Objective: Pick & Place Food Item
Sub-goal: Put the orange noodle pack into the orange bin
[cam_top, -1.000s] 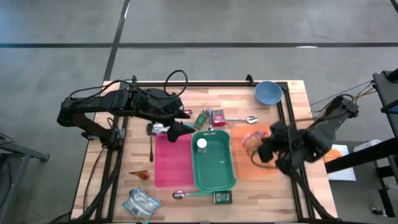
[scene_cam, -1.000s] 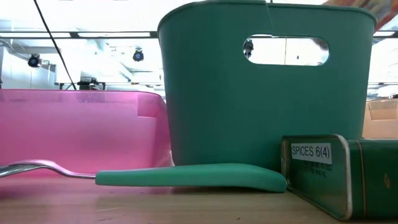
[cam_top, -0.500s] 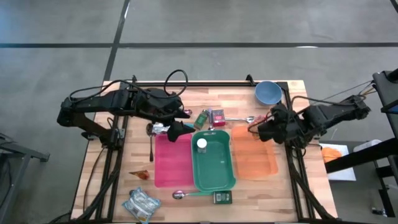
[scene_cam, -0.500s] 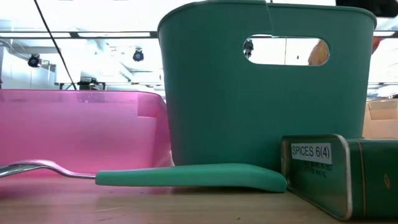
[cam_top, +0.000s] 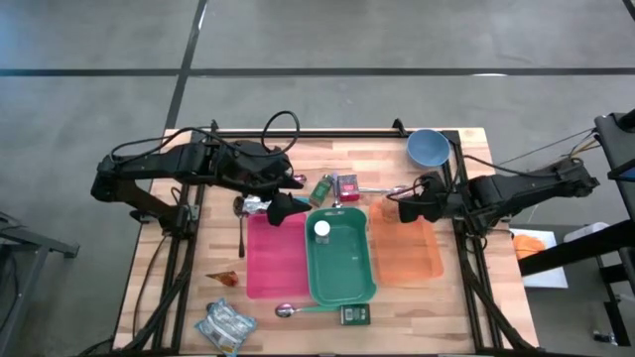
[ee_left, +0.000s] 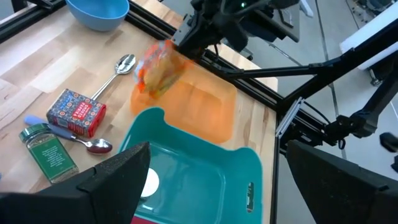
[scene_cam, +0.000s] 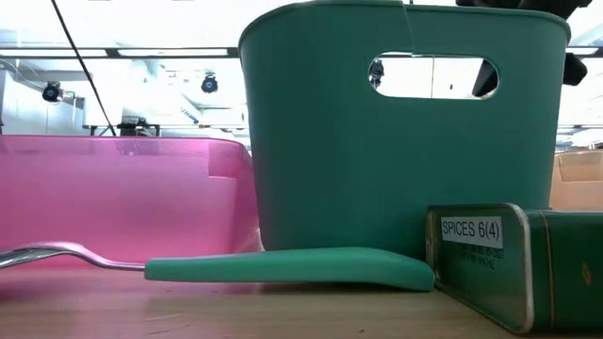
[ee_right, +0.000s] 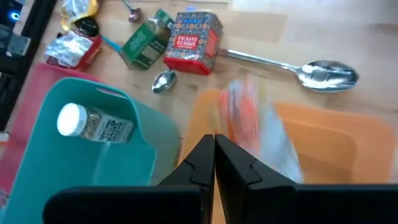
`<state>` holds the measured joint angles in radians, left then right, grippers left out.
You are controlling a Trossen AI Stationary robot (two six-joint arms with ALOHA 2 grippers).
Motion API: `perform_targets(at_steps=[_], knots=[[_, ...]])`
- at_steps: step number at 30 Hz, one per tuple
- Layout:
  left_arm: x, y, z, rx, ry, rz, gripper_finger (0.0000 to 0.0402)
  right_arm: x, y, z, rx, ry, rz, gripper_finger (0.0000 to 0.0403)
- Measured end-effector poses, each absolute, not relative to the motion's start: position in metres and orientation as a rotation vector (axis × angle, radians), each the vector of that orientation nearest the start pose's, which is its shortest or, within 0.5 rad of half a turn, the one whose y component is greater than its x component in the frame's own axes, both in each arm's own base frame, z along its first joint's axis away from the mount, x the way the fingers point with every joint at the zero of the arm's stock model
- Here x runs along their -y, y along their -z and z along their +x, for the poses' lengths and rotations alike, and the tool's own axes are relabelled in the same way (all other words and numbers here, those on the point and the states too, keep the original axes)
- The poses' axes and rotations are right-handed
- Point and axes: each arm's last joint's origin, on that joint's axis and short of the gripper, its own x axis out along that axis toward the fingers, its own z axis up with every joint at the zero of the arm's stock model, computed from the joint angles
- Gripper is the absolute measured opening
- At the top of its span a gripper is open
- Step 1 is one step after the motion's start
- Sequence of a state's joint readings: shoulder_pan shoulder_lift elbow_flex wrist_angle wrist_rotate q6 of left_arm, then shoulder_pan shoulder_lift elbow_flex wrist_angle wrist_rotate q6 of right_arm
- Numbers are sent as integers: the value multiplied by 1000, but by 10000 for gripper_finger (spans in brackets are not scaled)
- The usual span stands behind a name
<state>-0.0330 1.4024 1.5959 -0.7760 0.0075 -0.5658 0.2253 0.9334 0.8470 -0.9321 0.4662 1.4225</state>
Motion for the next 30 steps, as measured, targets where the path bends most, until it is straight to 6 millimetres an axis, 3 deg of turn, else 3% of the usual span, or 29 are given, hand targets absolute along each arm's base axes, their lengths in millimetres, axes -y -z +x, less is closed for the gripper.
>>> perform_targets(at_steps=[10, 18, 22, 30], knots=[[10, -417, 285, -576, -129, -553, 380, -25, -260, 171, -653, 847, 952, 10], [10, -417, 285, -576, -129, -553, 380, -27, -264, 173, -693, 795, 901, 10], [10, -417, 285, -577, -129, -553, 380, -29, -270, 175, -748, 694, 841, 10], [10, -417, 285, -579, -129, -550, 380, -39, -271, 185, -918, 312, 696, 24]])
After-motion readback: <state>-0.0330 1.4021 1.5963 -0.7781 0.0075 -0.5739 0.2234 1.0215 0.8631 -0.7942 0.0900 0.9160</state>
